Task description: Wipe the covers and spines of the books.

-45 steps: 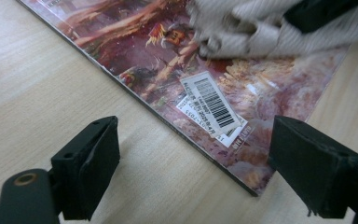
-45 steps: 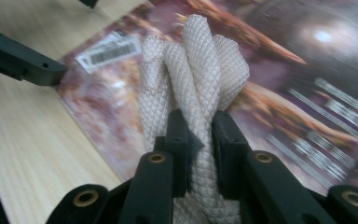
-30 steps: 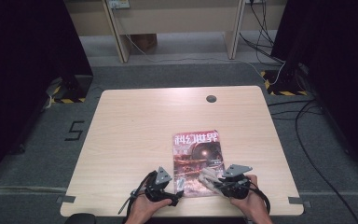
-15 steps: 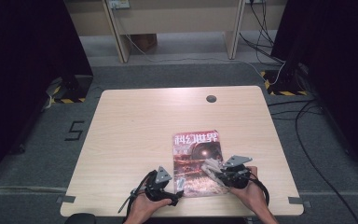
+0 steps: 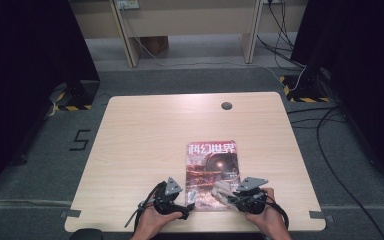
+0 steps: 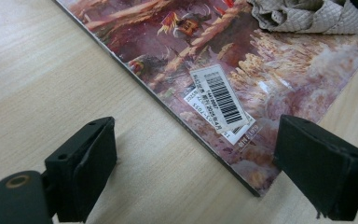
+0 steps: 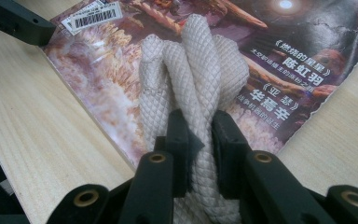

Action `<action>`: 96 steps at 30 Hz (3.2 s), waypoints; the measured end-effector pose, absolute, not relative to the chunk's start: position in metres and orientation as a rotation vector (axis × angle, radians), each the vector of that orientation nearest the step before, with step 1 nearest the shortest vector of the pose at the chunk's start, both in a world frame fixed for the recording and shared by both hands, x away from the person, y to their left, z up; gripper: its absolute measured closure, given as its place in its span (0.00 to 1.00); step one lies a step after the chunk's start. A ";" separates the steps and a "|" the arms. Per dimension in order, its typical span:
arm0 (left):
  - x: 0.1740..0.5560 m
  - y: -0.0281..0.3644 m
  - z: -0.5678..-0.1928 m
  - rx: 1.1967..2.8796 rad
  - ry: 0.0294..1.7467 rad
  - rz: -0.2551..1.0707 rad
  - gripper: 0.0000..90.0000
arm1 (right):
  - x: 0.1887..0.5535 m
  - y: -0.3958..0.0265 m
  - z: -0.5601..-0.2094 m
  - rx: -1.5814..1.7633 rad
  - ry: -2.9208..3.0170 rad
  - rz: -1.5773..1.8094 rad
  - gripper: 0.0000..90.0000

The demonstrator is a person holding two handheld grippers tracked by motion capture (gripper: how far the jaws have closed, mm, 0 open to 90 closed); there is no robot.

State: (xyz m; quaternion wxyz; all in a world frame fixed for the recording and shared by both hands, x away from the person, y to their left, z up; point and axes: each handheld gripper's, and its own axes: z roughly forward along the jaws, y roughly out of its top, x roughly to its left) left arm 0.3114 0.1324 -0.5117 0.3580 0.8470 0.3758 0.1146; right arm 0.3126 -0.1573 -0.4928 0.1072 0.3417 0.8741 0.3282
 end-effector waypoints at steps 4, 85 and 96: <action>0.313 0.133 -0.512 2.185 0.977 0.279 0.14 | 0.316 -0.158 -0.493 1.009 2.582 0.969 0.87; 0.313 0.133 -0.512 2.192 0.973 0.293 0.11 | 0.436 -0.113 -0.495 1.073 2.458 0.929 0.88; 0.312 0.132 -0.512 2.191 0.969 0.309 0.10 | 0.397 -0.091 -0.495 0.931 2.586 0.983 0.88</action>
